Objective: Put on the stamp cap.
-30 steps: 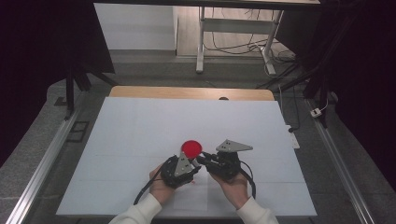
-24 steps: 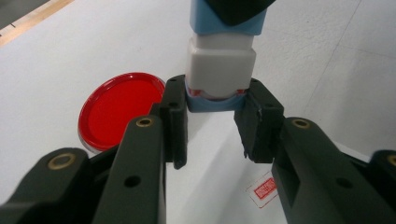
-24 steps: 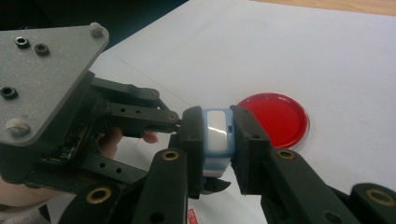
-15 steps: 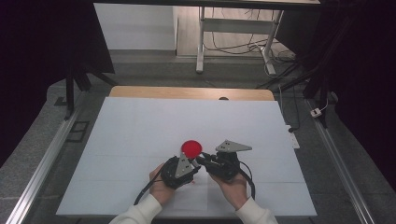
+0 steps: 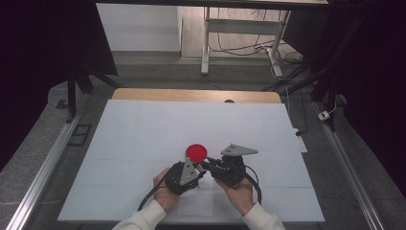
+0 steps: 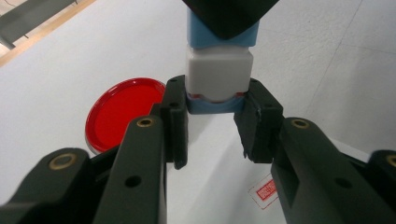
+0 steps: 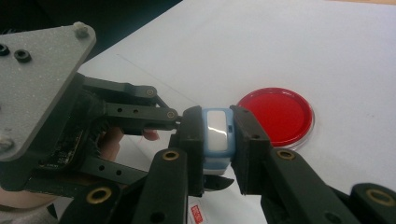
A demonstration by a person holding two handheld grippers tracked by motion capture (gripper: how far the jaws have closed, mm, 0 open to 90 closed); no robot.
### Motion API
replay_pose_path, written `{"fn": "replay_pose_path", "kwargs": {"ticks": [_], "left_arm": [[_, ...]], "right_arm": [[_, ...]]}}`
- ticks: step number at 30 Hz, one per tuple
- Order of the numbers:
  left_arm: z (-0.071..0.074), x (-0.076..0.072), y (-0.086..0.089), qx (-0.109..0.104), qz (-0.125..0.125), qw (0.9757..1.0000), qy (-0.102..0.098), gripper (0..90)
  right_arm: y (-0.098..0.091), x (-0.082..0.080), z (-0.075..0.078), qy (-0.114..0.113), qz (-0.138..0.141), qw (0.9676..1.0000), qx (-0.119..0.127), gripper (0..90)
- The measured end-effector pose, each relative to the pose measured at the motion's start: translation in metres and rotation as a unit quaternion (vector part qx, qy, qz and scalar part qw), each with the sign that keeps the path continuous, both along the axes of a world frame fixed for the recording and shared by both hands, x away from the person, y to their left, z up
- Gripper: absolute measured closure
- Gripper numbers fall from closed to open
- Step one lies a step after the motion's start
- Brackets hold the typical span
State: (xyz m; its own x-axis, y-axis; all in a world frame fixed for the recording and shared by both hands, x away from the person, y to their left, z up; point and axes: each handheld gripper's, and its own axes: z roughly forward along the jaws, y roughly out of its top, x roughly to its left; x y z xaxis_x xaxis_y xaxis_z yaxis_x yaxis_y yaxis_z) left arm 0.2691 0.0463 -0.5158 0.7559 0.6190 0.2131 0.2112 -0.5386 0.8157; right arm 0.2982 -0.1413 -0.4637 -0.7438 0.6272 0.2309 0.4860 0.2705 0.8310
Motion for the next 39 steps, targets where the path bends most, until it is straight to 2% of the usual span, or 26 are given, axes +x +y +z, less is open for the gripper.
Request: {"fn": "replay_pose_path", "kwargs": {"ticks": [6, 10, 15, 17, 23, 28, 39], "left_arm": [[0.001, -0.002, 0.0, 0.001, 0.0, 0.9999, -0.01, 65.3], [0.002, -0.002, 0.0, -0.005, 0.002, 0.9999, -0.01, 65.3], [0.001, -0.002, 0.0, -0.007, 0.002, 0.9999, -0.009, 65.3], [0.0, 0.0, 0.001, -0.005, 0.002, 1.0, -0.001, 65.2], [-0.001, 0.001, 0.001, -0.011, 0.002, 0.9999, 0.005, 64.6], [-0.001, 0.003, 0.003, -0.019, 0.0, 0.9996, 0.021, 63.4], [-0.001, 0.009, 0.01, -0.036, 0.009, 0.9978, 0.055, 48.8]], "right_arm": [[-0.001, 0.001, 0.0, 0.007, 0.0, 1.0, 0.007, 75.8], [-0.003, 0.002, -0.001, 0.019, 0.0, 0.9997, 0.016, 75.9], [-0.003, 0.002, 0.0, 0.018, 0.0, 0.9998, 0.011, 75.9], [-0.003, 0.002, 0.001, 0.013, 0.0, 0.9999, 0.011, 75.8], [-0.002, 0.001, 0.002, -0.002, 0.003, 1.0, 0.003, 75.7], [-0.001, 0.0, 0.001, -0.012, 0.008, 0.9999, -0.005, 75.7], [-0.004, 0.001, 0.002, -0.025, 0.009, 0.9996, -0.005, 75.7]]}}
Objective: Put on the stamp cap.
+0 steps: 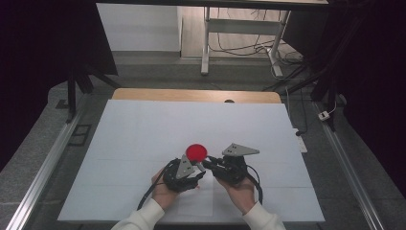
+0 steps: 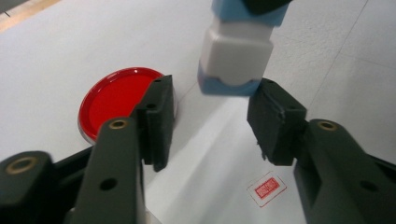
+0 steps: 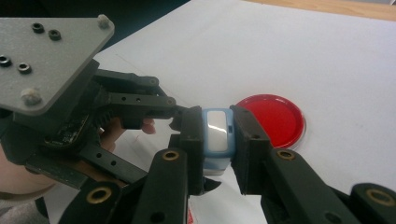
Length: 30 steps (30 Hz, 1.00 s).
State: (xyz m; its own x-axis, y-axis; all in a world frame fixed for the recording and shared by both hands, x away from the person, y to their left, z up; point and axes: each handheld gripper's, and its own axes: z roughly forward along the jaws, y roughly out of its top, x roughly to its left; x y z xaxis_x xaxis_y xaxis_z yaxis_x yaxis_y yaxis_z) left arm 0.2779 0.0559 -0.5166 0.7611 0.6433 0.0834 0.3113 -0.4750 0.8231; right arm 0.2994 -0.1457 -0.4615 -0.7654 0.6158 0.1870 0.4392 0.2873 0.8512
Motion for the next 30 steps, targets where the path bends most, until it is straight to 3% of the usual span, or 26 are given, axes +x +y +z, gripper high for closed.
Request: {"fn": "replay_pose_path", "kwargs": {"ticks": [12, 24, 30], "left_arm": [[0.008, 0.0, 0.018, -0.022, -0.023, 0.9975, 0.063, 39.7], [0.021, -0.011, 0.059, -0.04, -0.021, 0.9959, 0.078, 38.3], [0.022, -0.019, 0.083, -0.042, -0.008, 0.9957, 0.083, 37.6]], "right_arm": [[-0.007, 0.003, 0.001, -0.023, 0.017, 0.9995, -0.015, 75.7], [-0.012, 0.007, 0.002, -0.04, 0.022, 0.9988, -0.019, 75.7], [-0.015, 0.008, 0.003, -0.05, 0.027, 0.9981, -0.022, 75.7]]}}
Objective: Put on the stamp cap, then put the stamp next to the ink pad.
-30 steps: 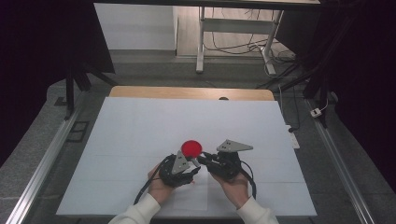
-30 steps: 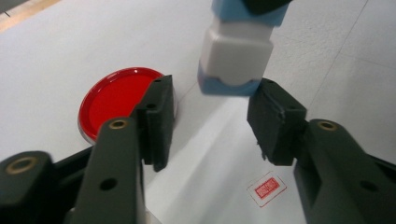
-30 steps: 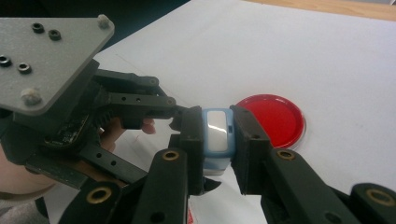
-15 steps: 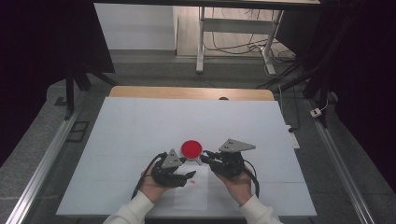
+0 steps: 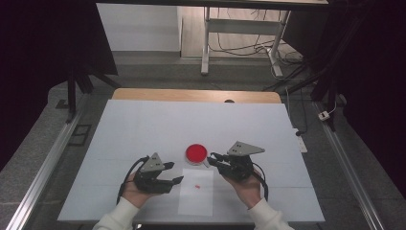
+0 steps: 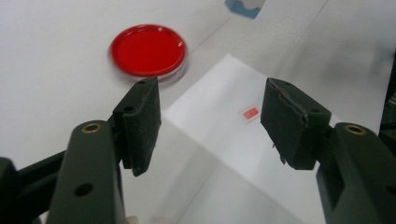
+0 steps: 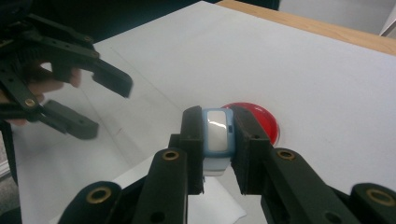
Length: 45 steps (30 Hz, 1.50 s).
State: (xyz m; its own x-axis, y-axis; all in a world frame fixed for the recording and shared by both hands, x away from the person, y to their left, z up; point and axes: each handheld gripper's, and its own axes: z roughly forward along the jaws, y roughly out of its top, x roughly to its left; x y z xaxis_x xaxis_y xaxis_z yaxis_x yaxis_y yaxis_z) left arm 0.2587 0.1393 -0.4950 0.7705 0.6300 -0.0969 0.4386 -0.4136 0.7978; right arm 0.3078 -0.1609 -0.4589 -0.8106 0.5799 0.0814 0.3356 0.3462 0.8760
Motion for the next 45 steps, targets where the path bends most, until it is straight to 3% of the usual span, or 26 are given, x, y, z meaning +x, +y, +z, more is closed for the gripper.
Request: {"fn": "replay_pose_path", "kwargs": {"ticks": [11, 19, 35, 45], "left_arm": [[-0.007, -0.016, 0.049, 0.001, 0.049, 0.9988, 0.007, 37.3], [-0.013, -0.026, 0.073, 0.0, 0.075, 0.9971, 0.013, 37.2], [-0.015, -0.023, 0.075, 0.003, 0.079, 0.9968, 0.016, 37.2], [-0.016, -0.021, 0.075, 0.005, 0.08, 0.9966, 0.019, 37.2]], "right_arm": [[-0.007, 0.004, 0.0, -0.017, 0.001, 0.9998, -0.006, 75.7], [-0.012, 0.008, 0.0, -0.024, -0.003, 0.9997, -0.006, 75.6], [-0.015, 0.017, 0.001, -0.039, -0.015, 0.9989, -0.021, 75.6], [-0.015, 0.039, -0.003, -0.038, -0.037, 0.9976, -0.045, 75.5]]}}
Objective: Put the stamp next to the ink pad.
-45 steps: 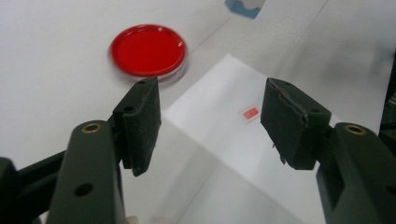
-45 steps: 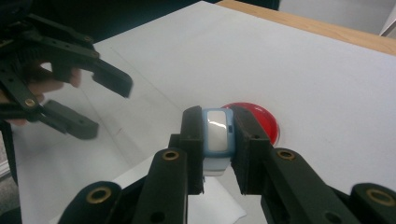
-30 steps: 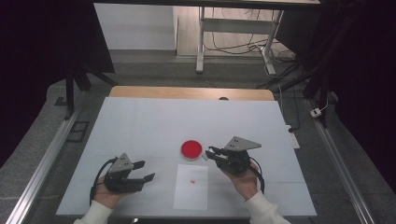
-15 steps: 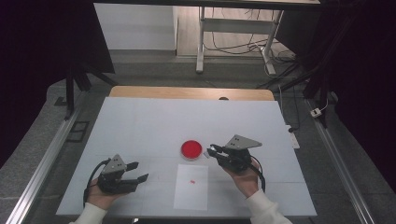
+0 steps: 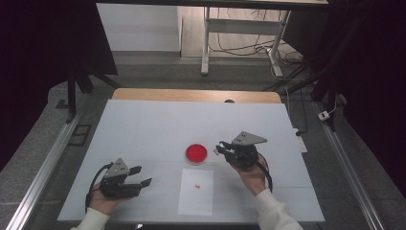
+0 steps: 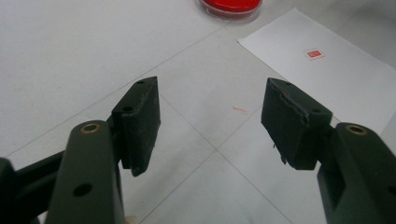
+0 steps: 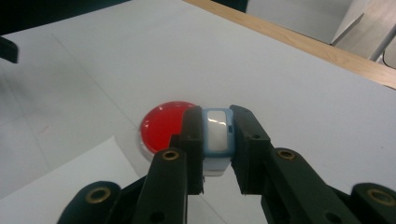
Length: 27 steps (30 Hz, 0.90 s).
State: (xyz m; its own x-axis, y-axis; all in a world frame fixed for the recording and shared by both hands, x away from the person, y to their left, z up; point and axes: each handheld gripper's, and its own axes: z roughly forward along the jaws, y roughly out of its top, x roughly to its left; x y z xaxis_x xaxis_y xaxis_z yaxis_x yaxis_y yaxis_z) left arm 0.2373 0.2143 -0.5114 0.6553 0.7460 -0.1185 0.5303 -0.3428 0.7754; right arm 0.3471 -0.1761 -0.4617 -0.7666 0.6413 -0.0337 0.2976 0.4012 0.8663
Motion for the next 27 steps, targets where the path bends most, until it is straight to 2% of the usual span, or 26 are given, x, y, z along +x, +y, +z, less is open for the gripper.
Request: {"fn": "replay_pose_path", "kwargs": {"ticks": [4, 8, 11, 19, 27], "left_arm": [[-0.001, 0.0, 0.0, 0.0, 0.0, 1.0, 0.002, 37.2], [-0.002, 0.001, 0.0, 0.002, 0.0, 1.0, 0.003, 37.2], [-0.002, 0.001, 0.0, 0.001, 0.0, 1.0, 0.005, 37.1], [-0.003, 0.001, 0.001, 0.002, 0.002, 1.0, 0.007, 37.0], [-0.003, 0.001, 0.003, 0.001, 0.005, 1.0, 0.007, 37.0]], "right_arm": [[-0.001, 0.012, -0.004, 0.004, -0.01, 0.9999, -0.012, 75.5], [-0.001, 0.023, -0.009, 0.018, -0.019, 0.9995, -0.019, 75.5], [0.002, 0.03, -0.013, 0.028, -0.018, 0.9991, -0.026, 75.5], [0.013, 0.046, -0.024, 0.043, -0.013, 0.997, -0.062, 75.5], [0.019, 0.051, -0.031, 0.052, -0.01, 0.9948, -0.088, 75.4]]}}
